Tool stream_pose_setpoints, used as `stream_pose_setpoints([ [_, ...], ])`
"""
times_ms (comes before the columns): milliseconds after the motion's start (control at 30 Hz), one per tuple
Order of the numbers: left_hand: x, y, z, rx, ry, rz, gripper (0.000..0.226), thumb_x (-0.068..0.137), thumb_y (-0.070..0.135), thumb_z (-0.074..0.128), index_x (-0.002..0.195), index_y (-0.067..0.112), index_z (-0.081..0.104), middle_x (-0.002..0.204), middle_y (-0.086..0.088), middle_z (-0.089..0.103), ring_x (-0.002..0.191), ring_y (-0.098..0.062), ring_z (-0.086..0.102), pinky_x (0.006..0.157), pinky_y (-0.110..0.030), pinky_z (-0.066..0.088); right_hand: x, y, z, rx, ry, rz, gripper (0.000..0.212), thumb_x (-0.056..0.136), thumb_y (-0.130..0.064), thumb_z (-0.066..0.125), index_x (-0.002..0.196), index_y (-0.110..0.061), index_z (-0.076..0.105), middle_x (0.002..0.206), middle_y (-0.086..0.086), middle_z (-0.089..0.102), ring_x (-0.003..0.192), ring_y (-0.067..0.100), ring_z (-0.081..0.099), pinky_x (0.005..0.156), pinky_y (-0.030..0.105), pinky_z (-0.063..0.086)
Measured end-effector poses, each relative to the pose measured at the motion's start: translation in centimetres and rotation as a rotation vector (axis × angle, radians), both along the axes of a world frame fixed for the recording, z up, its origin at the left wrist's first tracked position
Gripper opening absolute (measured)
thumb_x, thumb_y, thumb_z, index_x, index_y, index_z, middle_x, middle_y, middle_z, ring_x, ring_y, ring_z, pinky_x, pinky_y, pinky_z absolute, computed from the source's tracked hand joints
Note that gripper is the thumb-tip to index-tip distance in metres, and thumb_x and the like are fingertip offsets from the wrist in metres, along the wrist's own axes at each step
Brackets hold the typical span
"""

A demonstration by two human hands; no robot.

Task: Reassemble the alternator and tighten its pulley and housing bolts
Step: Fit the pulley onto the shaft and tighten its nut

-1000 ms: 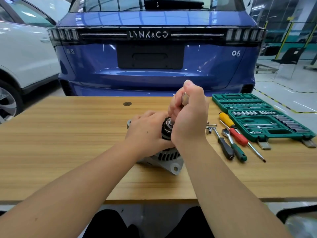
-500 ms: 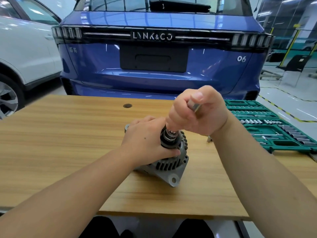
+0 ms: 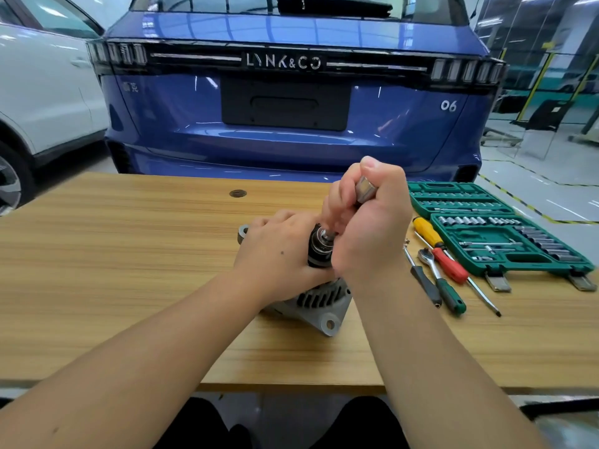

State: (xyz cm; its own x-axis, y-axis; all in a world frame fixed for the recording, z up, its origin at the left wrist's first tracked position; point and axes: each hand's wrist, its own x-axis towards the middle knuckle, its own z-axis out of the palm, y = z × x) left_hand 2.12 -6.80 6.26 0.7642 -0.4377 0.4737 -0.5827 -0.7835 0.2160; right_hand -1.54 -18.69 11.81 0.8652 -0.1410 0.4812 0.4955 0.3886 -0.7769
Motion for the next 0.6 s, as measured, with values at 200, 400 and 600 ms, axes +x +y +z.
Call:
stream_pose_setpoints([
  [200, -0.1, 0.1, -0.4, -0.028, -0.020, -0.014, 0.038, 0.070, 0.073, 0.034, 0.097, 0.047, 0.033, 0.080, 0.028, 0.035, 0.108, -0.017, 0.055, 0.087, -0.038, 0.029, -0.7, 1.7, 0.1, 0.004, 0.021, -0.219, 0.040, 0.073, -0.046, 0.047, 0.040, -0.025, 0.039, 0.044, -0.003, 0.034, 0.047, 0.015, 0.031, 0.050, 0.028, 0.031],
  [400, 0.4, 0.0, -0.4, -0.007, -0.008, -0.017, 0.038, 0.069, 0.073, 0.030, 0.096, 0.046, 0.031, 0.077, 0.030, 0.030, 0.106, -0.016, 0.053, 0.087, -0.037, 0.029, -0.5, 2.0, 0.4, 0.038, 0.065, -0.286, 0.044, 0.081, -0.039, 0.042, 0.039, -0.025, 0.039, 0.046, -0.003, 0.035, 0.049, 0.015, 0.032, 0.051, 0.031, 0.031],
  [600, 0.3, -0.1, -0.3, -0.018, 0.005, -0.008, 0.039, 0.068, 0.075, 0.031, 0.095, 0.047, 0.031, 0.078, 0.032, 0.030, 0.104, -0.014, 0.052, 0.088, -0.037, 0.029, -0.3, 1.9, 0.1, 0.028, 0.057, -0.276, 0.044, 0.082, -0.041, 0.043, 0.040, -0.026, 0.040, 0.047, -0.003, 0.035, 0.048, 0.015, 0.032, 0.051, 0.031, 0.031],
])
